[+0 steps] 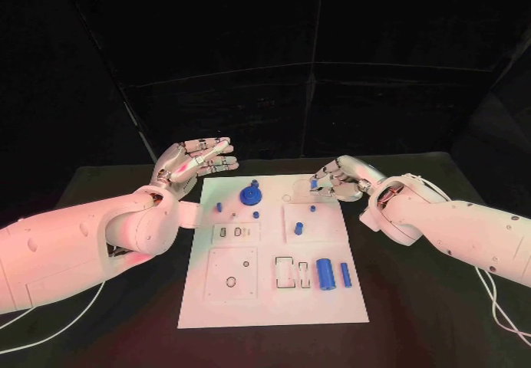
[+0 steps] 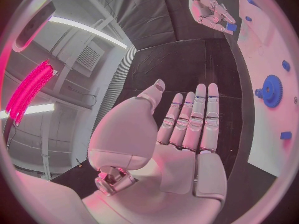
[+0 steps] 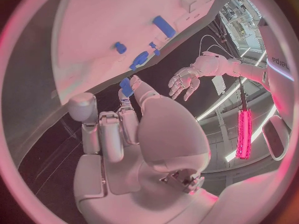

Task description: Assemble the parts on the task board

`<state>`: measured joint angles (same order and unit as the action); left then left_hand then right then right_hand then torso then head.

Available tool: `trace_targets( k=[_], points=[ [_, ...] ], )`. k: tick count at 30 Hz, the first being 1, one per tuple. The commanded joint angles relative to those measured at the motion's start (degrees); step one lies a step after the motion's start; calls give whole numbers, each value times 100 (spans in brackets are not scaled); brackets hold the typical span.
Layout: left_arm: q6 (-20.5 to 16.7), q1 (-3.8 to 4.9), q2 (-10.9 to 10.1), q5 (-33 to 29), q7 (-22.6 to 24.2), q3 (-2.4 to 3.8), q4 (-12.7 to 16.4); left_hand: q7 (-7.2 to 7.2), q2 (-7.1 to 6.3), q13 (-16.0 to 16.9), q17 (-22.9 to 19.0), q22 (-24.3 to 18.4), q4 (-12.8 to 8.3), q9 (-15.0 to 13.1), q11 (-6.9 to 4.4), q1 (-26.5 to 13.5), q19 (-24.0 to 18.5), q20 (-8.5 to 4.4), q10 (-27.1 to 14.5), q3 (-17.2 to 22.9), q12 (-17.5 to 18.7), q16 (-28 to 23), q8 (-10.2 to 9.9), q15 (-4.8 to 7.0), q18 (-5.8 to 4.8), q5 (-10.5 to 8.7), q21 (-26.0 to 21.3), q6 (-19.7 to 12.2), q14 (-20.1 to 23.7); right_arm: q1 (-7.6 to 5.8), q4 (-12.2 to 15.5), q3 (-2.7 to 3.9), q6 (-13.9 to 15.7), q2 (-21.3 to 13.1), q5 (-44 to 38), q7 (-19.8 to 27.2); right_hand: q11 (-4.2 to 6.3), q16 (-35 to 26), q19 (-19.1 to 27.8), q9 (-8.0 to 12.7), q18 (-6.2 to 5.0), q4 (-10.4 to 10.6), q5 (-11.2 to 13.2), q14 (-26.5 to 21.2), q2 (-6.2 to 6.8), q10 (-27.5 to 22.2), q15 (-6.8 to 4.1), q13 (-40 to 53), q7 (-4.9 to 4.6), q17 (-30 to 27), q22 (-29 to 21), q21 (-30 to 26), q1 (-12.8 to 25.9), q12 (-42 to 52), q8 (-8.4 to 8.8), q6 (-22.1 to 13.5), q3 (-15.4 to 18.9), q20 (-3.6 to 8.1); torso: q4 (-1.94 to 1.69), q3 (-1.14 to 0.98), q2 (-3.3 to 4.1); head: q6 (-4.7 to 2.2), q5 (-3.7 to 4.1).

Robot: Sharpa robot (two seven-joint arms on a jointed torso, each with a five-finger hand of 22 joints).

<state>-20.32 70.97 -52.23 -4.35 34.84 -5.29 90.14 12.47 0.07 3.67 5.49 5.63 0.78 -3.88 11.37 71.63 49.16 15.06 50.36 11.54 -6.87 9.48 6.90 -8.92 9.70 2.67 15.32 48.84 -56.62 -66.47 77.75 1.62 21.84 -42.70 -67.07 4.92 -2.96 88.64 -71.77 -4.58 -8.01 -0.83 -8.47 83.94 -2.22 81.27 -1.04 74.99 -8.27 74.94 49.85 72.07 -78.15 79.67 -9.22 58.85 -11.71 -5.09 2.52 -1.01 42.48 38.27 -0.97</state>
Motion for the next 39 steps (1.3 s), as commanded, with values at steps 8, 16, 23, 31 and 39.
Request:
trace_targets(
  k=[8,16,23,31,39],
  points=[
    [83,28,51,-21,41,5,-46,130,31,2,-5,-8,-42,4,8,41,52,3,56,8,33,-35,-28,-2,78,22,-2,34,-52,-10,318,-5,-22,725,-665,-909,19,14,22,-4,76,42,-63,538,24,-7,-32,258,62,1207,-34,-2,129,-10,54,2,-40,33,-43,77,-72,74,-201],
    [71,67,90,-77,49,5,-75,127,34,2,-5,-10,-47,3,6,45,54,2,64,9,31,-35,-25,-1,79,22,-2,41,-55,2,314,-108,-333,1216,-1121,-1192,15,9,29,2,74,41,-89,536,29,-15,-29,248,57,1196,-48,-9,135,-20,66,-10,-55,31,-68,102,-83,108,-339],
    [71,84,129,-89,47,5,-90,127,34,2,-5,-10,-47,3,6,45,54,2,64,9,31,-35,-25,-1,79,22,-2,41,-55,43,247,-229,-628,1497,-1464,-1517,12,3,36,5,71,37,-120,533,39,-22,-26,239,54,1181,-64,-17,142,-29,72,-13,-70,29,-74,95,-84,135,-433],
    [68,89,159,-91,46,5,-113,127,34,2,-5,-10,-47,3,6,45,54,2,64,9,31,-35,-25,-1,79,22,-2,41,-55,179,156,-268,-817,1689,-1758,-1705,-1,-6,55,17,66,44,-137,528,82,-56,-17,197,38,1161,-102,-37,183,-69,98,-44,-70,23,-59,90,-85,156,-504],
    [71,91,175,-92,42,5,-118,127,34,2,-5,-10,-47,3,6,45,54,2,64,9,31,-35,-25,-1,79,22,-2,41,-55,247,60,-278,-771,1791,-1924,-1792,-2,-8,56,19,66,43,-157,527,82,-56,-15,199,38,1157,-102,-38,185,-69,100,-42,-81,21,-77,90,-82,164,-503]
  ],
)
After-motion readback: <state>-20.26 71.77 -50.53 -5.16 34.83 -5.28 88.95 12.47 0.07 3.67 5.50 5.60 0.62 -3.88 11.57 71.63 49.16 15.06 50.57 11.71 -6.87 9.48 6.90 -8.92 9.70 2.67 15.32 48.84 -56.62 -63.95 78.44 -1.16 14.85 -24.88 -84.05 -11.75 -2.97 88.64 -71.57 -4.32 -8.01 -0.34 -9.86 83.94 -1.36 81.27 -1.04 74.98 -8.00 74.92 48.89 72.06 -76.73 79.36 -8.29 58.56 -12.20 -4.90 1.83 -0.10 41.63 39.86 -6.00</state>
